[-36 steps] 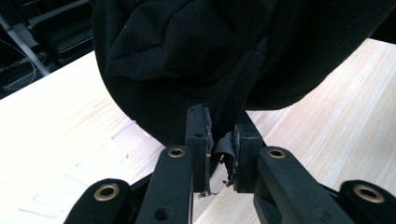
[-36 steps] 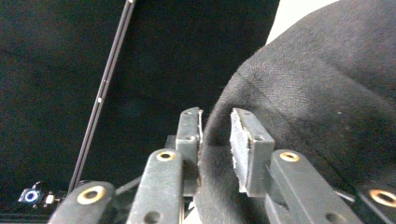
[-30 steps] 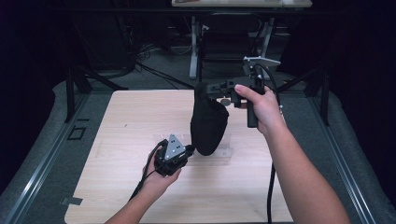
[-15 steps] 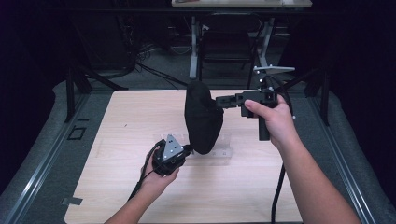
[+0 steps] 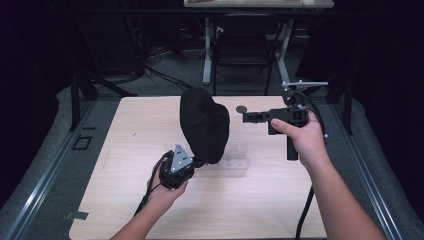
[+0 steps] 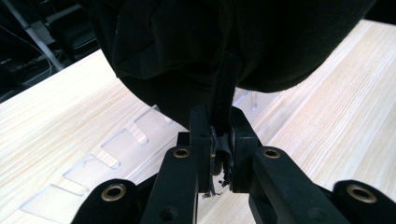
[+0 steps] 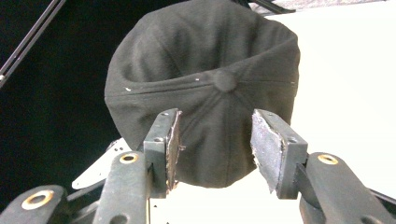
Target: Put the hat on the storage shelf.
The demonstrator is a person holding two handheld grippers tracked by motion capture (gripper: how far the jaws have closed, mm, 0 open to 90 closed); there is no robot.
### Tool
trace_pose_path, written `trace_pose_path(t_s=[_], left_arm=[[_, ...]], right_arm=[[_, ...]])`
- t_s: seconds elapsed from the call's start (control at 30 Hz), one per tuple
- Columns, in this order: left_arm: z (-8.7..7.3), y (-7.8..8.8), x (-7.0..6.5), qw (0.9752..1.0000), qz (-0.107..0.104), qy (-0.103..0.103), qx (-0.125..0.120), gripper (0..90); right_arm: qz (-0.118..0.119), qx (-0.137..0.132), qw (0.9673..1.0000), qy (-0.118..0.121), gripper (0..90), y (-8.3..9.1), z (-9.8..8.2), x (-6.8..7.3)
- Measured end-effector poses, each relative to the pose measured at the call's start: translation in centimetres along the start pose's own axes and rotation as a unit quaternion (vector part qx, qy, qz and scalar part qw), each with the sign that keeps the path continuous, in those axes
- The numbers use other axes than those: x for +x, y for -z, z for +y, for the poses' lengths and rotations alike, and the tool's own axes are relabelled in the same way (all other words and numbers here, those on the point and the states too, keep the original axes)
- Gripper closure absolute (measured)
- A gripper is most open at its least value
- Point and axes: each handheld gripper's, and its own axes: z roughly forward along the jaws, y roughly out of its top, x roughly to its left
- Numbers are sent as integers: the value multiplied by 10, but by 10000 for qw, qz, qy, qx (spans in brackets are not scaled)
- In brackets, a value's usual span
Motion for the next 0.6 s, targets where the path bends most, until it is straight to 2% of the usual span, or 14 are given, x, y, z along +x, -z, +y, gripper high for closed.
trace_pose_path(t_s=[0.2, 0.37, 0.57, 0.6], left_arm=[[-6, -1, -1, 10000, 16, -72, 20, 840], [-12, -1, 2, 10000, -12, 49, 34, 840], [-23, -3, 3, 9997, 97, 99, 192, 832], [-24, -5, 5, 9997, 13, 41, 245, 831]], right_arm=[[-4, -23, 10000, -55, 513, 6, -5, -6], [9, -34, 10000, -52, 511, 8, -9, -9], [-17, -90, 10000, -33, 505, 11, -14, -10], [-15, -103, 9999, -40, 504, 12, -15, -10]])
